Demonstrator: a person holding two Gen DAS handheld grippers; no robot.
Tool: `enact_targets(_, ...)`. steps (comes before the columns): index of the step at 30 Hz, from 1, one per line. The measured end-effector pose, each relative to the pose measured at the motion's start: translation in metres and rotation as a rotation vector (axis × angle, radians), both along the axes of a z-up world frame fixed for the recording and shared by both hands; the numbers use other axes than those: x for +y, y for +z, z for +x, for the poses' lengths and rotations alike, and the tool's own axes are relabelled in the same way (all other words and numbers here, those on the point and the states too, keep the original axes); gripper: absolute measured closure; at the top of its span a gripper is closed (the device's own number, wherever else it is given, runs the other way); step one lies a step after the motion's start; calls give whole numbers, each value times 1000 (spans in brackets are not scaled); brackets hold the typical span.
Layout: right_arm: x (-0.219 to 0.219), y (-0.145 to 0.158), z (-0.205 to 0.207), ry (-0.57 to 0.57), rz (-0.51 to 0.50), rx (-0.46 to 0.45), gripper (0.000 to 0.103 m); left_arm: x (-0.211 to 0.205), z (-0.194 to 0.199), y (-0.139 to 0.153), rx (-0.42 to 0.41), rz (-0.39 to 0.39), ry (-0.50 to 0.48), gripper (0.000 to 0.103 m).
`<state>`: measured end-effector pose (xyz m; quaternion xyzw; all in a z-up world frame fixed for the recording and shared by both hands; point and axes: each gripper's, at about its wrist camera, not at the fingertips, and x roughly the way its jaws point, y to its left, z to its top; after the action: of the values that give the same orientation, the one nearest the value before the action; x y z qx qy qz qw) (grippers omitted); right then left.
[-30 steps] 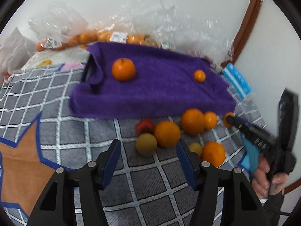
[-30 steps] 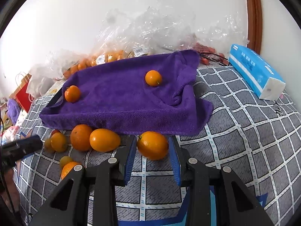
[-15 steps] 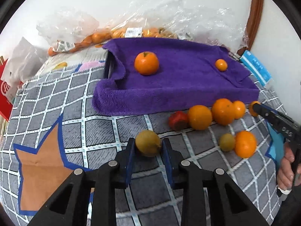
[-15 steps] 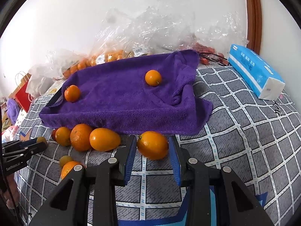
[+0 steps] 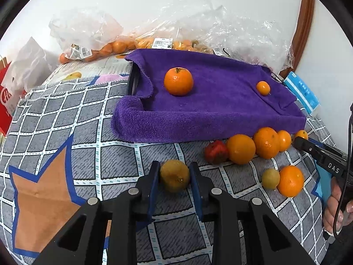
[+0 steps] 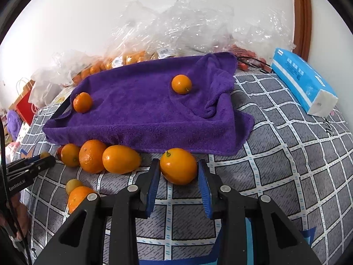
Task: Organize fruits
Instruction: 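Close left gripper on the yellow-green pear while right gripper grasps a large orange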
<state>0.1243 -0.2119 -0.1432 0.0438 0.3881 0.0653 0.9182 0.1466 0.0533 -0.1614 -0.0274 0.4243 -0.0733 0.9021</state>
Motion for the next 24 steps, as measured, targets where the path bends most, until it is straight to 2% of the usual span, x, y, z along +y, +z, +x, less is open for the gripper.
enact_targets(3, 0, -3, 5, -7, -11, 37, 70, 1, 0, 0, 1, -14, 1, 77)
enact_targets(6, -4, -4, 8, -6, 19, 49, 70, 2, 1, 0, 2, -17, 1, 77)
enact_targets(12, 4, 1, -2, 12, -11, -3, 70, 9, -2, 0, -6, -52, 3, 77)
enact_targets(24, 6, 7, -8, 21, -10, -40, 70, 12, -21, 18, -142, -61, 25, 77)
